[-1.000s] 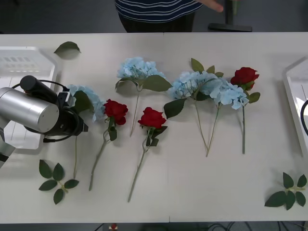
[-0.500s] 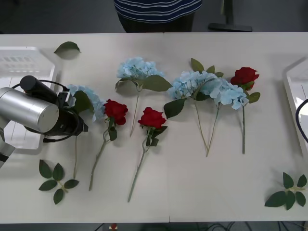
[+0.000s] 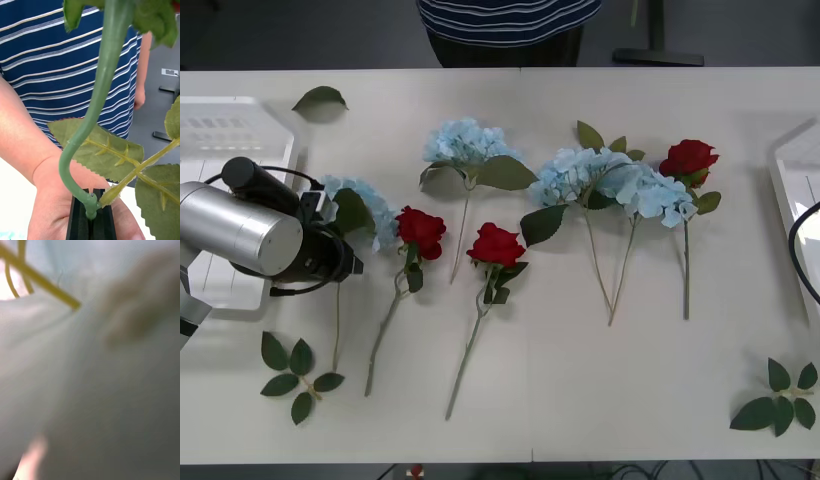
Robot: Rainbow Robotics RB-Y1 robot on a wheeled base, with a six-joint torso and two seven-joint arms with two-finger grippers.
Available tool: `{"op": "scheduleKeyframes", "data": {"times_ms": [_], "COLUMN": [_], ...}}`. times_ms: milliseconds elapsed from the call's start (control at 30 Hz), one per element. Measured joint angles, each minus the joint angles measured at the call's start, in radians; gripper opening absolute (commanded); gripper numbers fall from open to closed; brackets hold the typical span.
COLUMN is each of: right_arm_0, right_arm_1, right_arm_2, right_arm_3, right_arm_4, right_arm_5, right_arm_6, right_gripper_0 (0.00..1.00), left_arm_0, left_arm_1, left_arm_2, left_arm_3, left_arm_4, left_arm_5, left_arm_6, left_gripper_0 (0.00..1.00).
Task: Place the red flowers into the right box and the blue flowers into the left box. If a person shows an open palm, hand one flower to the person first, then continue sorting.
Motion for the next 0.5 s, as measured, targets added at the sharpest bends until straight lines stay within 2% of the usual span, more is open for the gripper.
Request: {"op": "scheduleKeyframes", "data": {"times_ms": [33, 67, 100, 133, 167, 200, 267, 500], "right_arm_0": [0.0, 0.0, 0.0, 0.0, 0.0, 0.0, 0.0, 0.0], "right_arm_1": [0.0, 0.0, 0.0, 0.0, 0.0, 0.0, 0.0, 0.0], "right_arm_2": [0.0, 0.0, 0.0, 0.0, 0.0, 0.0, 0.0, 0.0], "right_arm_3": [0.0, 0.0, 0.0, 0.0, 0.0, 0.0, 0.0, 0.0], "right_arm_4": [0.0, 0.0, 0.0, 0.0, 0.0, 0.0, 0.0, 0.0], "right_arm_5": [0.0, 0.0, 0.0, 0.001, 0.001, 0.001, 0.001, 0.001], "right_arm_6": [0.0, 0.0, 0.0, 0.0, 0.0, 0.0, 0.0, 0.0], "right_gripper_0": [0.12, 0.45, 0.55, 0.8, 0.93, 0.97, 1.0, 1.0], "left_arm_0": [0.0, 0.0, 0.0, 0.0, 0.0, 0.0, 0.0, 0.0], "left_arm_1": [0.0, 0.0, 0.0, 0.0, 0.0, 0.0, 0.0, 0.0], "left_arm_2": [0.0, 0.0, 0.0, 0.0, 0.0, 0.0, 0.0, 0.0], "left_arm_3": [0.0, 0.0, 0.0, 0.0, 0.0, 0.0, 0.0, 0.0], "left_arm_4": [0.0, 0.0, 0.0, 0.0, 0.0, 0.0, 0.0, 0.0], "left_arm_5": [0.0, 0.0, 0.0, 0.0, 0.0, 0.0, 0.0, 0.0], "left_arm_6": [0.0, 0.0, 0.0, 0.0, 0.0, 0.0, 0.0, 0.0], "left_gripper_0": [1.0, 1.0, 1.0, 1.0, 1.0, 1.0, 1.0, 1.0]}}
